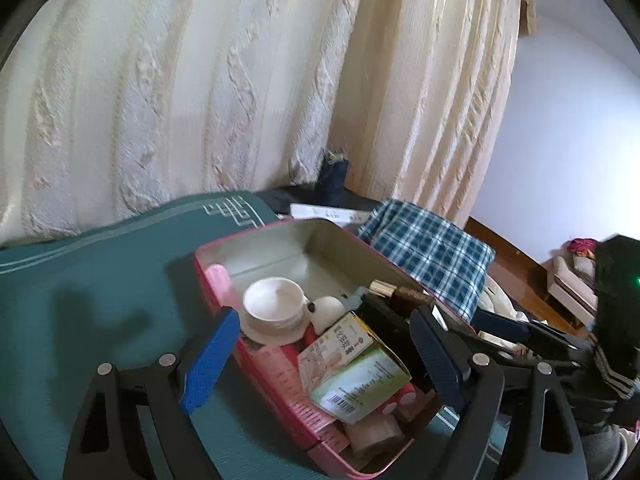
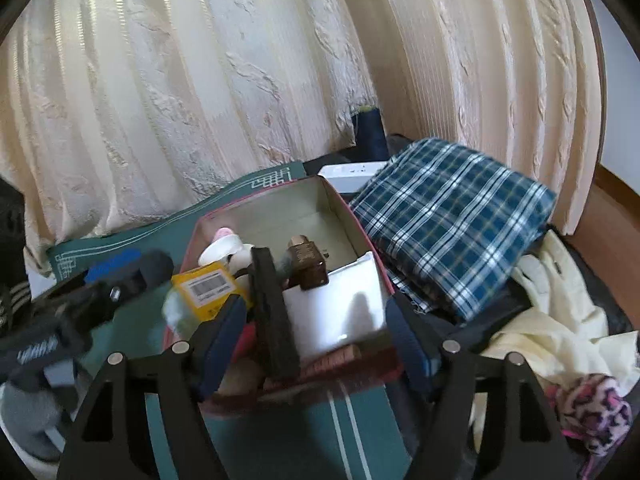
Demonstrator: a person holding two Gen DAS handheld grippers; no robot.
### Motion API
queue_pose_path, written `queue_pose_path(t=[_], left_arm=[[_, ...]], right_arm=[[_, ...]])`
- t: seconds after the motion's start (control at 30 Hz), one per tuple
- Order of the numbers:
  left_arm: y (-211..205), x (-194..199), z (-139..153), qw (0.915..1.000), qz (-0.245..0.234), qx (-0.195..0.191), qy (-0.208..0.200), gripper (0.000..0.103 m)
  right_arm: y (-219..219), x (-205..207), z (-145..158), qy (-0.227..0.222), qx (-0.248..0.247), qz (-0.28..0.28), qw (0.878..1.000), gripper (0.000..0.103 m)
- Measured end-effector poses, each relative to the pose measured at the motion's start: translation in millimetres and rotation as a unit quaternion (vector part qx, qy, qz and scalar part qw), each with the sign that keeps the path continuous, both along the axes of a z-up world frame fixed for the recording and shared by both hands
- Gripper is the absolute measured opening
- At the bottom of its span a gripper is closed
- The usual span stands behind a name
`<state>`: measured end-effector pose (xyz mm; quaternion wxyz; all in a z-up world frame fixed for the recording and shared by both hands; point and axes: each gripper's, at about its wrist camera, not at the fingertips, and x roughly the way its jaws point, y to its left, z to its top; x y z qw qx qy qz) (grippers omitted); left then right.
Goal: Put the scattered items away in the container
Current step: 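Open both grippers to drop the yellow box and bottle into the tin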
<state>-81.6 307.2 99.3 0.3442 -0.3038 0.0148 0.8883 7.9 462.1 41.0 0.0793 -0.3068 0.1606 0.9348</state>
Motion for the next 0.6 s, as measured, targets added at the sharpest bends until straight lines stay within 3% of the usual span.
queue_pose_path(t=[0.07,0.23,0.4,0.47,0.6], left_arm=[[-6,6,5,0.9996,0.022,-0.008,0.015,0.103],[-26,36,22,0.9940,0.079,-0.020,0.072,0.103],[-40,69,23,0.9787,0.166,-0.061,0.104,0.103],[-40,81,19,0.9812,0.154,-0.069,0.093,0.103],[-43,88,11,0.9897,0.129,-0.053,0.032,0.103]], right_arm=[[-5,10,4,-0.002,0.008,0.011,1.000,0.079],[-20,25,5,-0.019,0.013,0.040,0.999,0.080],[-38,43,5,-0.030,0.019,0.061,0.997,0.080],[-43,50,5,-0.035,0.025,0.061,0.997,0.080],[-44,65,7,-0.035,0.027,0.049,0.998,0.080]])
